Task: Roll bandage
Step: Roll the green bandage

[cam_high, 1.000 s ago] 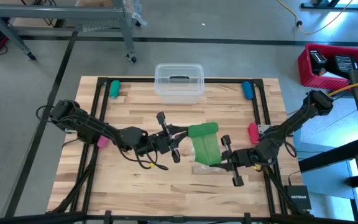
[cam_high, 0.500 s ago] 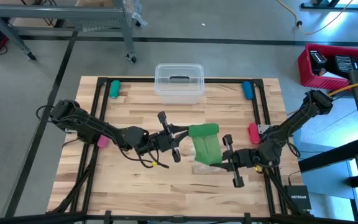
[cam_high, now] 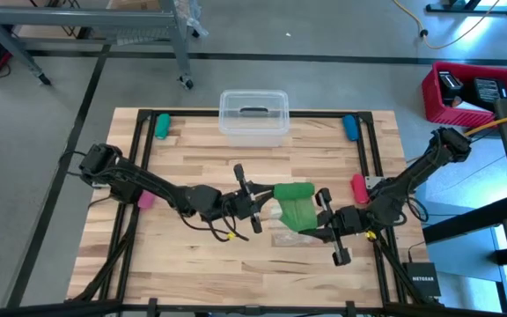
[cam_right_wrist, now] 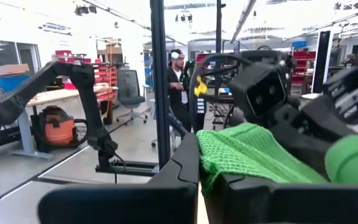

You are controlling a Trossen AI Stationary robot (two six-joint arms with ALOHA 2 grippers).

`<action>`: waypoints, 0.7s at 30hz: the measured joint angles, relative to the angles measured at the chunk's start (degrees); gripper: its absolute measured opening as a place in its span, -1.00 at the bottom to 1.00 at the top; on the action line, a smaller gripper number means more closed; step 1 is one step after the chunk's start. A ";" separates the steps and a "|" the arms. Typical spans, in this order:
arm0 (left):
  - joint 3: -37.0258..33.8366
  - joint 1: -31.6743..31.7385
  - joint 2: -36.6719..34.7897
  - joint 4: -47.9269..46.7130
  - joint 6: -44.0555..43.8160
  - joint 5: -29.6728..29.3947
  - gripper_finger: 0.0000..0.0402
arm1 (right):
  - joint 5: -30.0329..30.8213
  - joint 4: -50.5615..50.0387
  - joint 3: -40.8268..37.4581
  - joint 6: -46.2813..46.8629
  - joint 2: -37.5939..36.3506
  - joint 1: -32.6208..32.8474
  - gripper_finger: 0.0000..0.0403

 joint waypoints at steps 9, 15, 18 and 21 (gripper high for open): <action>0.02 -0.94 0.00 -3.83 -0.70 -0.24 -0.87 | 5.10 -9.22 7.62 -3.41 0.00 0.00 -0.97; 0.02 -2.12 0.00 -4.53 -0.07 -0.43 -0.87 | 9.52 -15.00 10.15 -3.65 -0.02 -2.08 -0.97; 0.02 -2.62 0.00 -4.84 0.28 -0.52 -0.87 | 10.36 -16.88 10.15 -2.93 0.00 -3.58 -0.97; 0.02 -3.26 0.00 -5.52 1.15 -0.57 -0.87 | 10.45 -18.77 10.15 -0.93 -0.01 -5.59 -0.97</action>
